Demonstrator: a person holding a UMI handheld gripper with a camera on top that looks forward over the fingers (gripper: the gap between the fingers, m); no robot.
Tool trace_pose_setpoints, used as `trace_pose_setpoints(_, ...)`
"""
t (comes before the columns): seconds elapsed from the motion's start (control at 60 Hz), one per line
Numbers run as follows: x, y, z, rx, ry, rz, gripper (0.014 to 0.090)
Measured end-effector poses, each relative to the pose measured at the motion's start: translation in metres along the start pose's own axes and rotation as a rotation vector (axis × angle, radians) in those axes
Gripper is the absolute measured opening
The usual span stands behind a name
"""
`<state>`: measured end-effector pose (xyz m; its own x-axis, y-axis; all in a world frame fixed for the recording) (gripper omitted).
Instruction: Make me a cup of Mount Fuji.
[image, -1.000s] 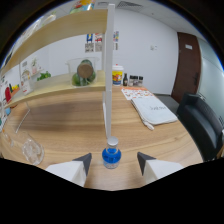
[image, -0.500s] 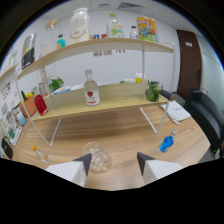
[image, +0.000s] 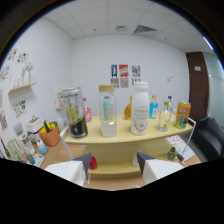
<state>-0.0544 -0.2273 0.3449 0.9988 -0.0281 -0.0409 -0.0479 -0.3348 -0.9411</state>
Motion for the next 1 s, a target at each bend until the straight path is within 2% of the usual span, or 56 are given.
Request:
trace_pose_setpoints(0.1,-0.012,-0.052,0.014,0.114,-0.019,-0.009,0.0862)
trace_pose_setpoints(0.167,-0.015,-0.074,0.029,0.162,-0.015,-0.02,0.0857)
trace_pose_setpoints(0.233,-0.02,-0.088,0.046,0.177,-0.019,-0.02,0.0842)
trace_pose_setpoints(0.367,-0.017,-0.098,0.08,0.205,0.004,-0.008,0.0748)
trace_pose_setpoints(0.433,-0.018,-0.096,0.095,0.17,0.017,0.0,0.0688)
trace_pose_setpoints(0.617,-0.014,-0.093,0.112,0.145,0.045,-0.001,0.044)
trace_pose_setpoints(0.8,-0.015,-0.095,0.107,0.151,0.047,-0.027,0.0419)
trace_pose_setpoints(1.0,-0.022,-0.126,0.065,0.241,-0.002,-0.052,0.0413)
